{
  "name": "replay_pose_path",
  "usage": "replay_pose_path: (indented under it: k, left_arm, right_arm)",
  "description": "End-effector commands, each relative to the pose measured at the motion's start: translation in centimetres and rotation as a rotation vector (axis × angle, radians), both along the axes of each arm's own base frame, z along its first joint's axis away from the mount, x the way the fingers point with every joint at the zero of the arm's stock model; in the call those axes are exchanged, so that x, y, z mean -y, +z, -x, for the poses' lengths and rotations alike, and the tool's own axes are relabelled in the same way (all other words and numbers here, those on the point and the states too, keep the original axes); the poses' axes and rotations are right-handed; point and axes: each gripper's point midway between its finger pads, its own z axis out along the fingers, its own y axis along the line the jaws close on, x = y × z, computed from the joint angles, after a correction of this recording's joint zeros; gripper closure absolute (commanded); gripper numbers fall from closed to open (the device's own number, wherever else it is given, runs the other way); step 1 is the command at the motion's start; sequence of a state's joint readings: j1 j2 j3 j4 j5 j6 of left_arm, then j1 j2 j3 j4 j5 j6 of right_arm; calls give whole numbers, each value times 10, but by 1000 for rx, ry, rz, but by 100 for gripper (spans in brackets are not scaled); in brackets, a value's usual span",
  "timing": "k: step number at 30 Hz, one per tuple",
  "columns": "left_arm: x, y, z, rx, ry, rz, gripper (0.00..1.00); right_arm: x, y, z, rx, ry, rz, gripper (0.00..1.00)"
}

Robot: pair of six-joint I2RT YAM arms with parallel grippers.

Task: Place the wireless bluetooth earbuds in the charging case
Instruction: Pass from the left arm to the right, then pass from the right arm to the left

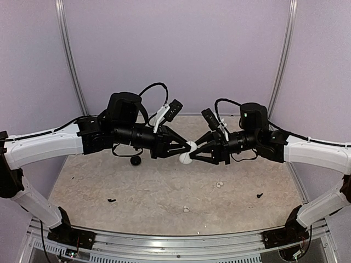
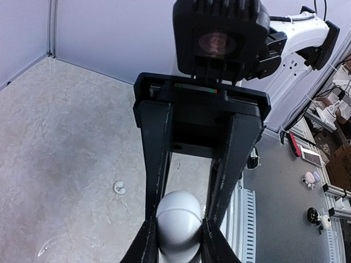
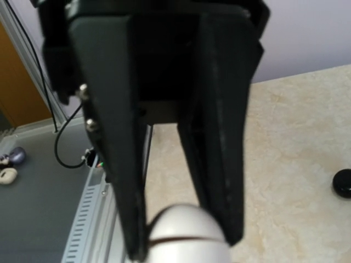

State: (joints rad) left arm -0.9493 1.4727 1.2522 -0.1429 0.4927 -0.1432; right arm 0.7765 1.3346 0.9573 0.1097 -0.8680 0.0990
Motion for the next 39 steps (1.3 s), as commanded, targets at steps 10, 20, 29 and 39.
replay_pose_path:
  k: [10,20,29,39]
  left_arm:
    - [-1,6,-1,59,-7,-4,61]
    - [-29,32,-4,172,127,185,38]
    - [-20,50,4,207,105,296,41]
    - [7,55,9,223,60,330,48]
  right_arm:
    - [0,22,9,7,92,-59,84]
    - [18,52,-3,38,-16,-183,86]
    - [24,68,-6,51,-64,-264,86]
    - [27,73,-8,54,-90,-312,86]
